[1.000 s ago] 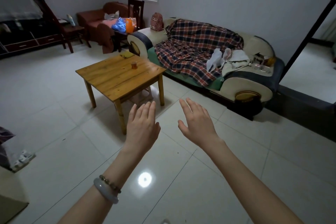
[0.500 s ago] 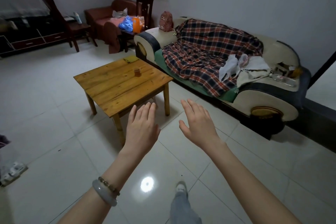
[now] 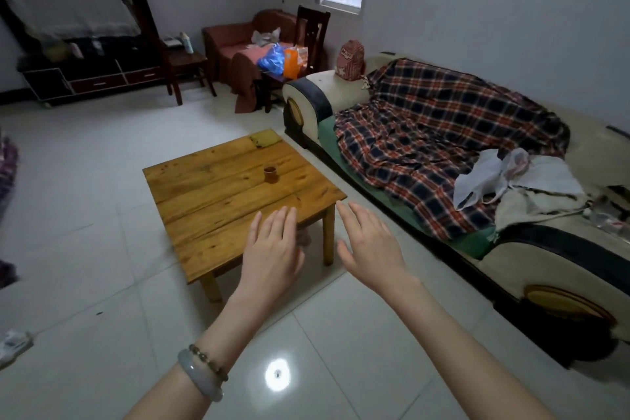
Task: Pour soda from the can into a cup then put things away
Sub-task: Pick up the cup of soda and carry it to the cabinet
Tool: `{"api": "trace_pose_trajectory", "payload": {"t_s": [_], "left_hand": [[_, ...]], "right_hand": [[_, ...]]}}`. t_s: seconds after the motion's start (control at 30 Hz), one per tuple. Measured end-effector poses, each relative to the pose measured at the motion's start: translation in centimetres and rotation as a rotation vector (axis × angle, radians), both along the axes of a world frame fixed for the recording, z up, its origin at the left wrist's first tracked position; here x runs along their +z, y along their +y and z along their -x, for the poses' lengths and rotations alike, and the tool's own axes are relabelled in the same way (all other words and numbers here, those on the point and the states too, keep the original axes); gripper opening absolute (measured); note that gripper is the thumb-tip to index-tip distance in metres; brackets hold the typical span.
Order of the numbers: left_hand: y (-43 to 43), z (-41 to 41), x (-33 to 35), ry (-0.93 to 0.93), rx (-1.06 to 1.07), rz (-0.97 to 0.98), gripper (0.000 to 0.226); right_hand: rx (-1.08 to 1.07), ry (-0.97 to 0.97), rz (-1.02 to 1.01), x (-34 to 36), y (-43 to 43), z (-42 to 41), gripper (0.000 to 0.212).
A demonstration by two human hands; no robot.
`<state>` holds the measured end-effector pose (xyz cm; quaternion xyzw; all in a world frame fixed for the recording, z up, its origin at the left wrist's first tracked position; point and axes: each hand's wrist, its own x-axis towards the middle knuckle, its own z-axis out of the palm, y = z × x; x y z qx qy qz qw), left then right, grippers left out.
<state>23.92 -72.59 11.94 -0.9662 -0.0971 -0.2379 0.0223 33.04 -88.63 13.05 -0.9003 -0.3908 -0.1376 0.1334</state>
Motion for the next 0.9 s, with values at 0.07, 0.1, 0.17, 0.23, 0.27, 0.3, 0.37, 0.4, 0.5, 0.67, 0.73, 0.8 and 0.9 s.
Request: {"api": "trace_pose_trajectory", "payload": {"t_s": [0.07, 0.1, 0.17, 0.23, 0.27, 0.3, 0.37, 0.4, 0.5, 0.67, 0.73, 0.8, 0.9], "left_hand": [[0.9, -2.5, -0.4, 0.017, 0.022, 0.007, 0.065], [1.4, -3.7, -0.6, 0.021, 0.034, 0.010, 0.065], [2.5, -6.0, -0.9, 0.030, 0.057, 0.015, 0.065], [3.7, -8.3, -1.3, 0.037, 0.076, 0.014, 0.065], [4.4, -9.5, -1.5, 0.042, 0.083, 0.014, 0.065], [5.1, -10.8, -1.7, 0.050, 0.090, 0.014, 0.066], [6.7, -13.6, -2.2, 0.069, 0.111, 0.016, 0.067], [7.5, -15.1, -2.5, 0.080, 0.125, 0.021, 0.067], [10.2, -19.8, -3.0, 0.092, 0.159, 0.037, 0.066], [15.6, -27.7, -2.9, 0.089, 0.219, 0.049, 0.066], [17.8, -30.5, -2.7, 0.084, 0.236, 0.052, 0.065], [20.2, -33.2, -2.2, 0.070, 0.253, 0.043, 0.065], [23.3, -36.3, -1.8, 0.070, 0.279, 0.044, 0.065]], "right_hand": [[0.010, 0.004, -0.010, -0.4, 1.1, -3.1, 0.062], [0.016, 0.007, -0.015, -0.6, 1.7, -4.5, 0.063], [0.033, 0.021, -0.017, -1.1, 3.0, -7.1, 0.063], [0.047, 0.037, -0.015, -1.6, 4.4, -9.6, 0.063], [0.051, 0.042, -0.019, -1.9, 5.2, -10.9, 0.063], [0.054, 0.046, -0.022, -2.1, 5.9, -12.2, 0.063], [0.064, 0.044, -0.022, -2.5, 7.6, -15.1, 0.062], [0.071, 0.038, -0.016, -2.7, 8.6, -16.7, 0.062], [0.088, 0.033, -0.003, -3.2, 11.8, -21.7, 0.061], [0.136, 0.037, 0.024, -3.1, 17.8, -29.8, 0.061], [0.156, 0.038, 0.024, -2.8, 20.2, -32.8, 0.060], [0.178, 0.051, 0.021, -2.4, 22.7, -35.7, 0.060], [0.208, 0.068, 0.016, -2.1, 26.0, -39.4, 0.059]]}}
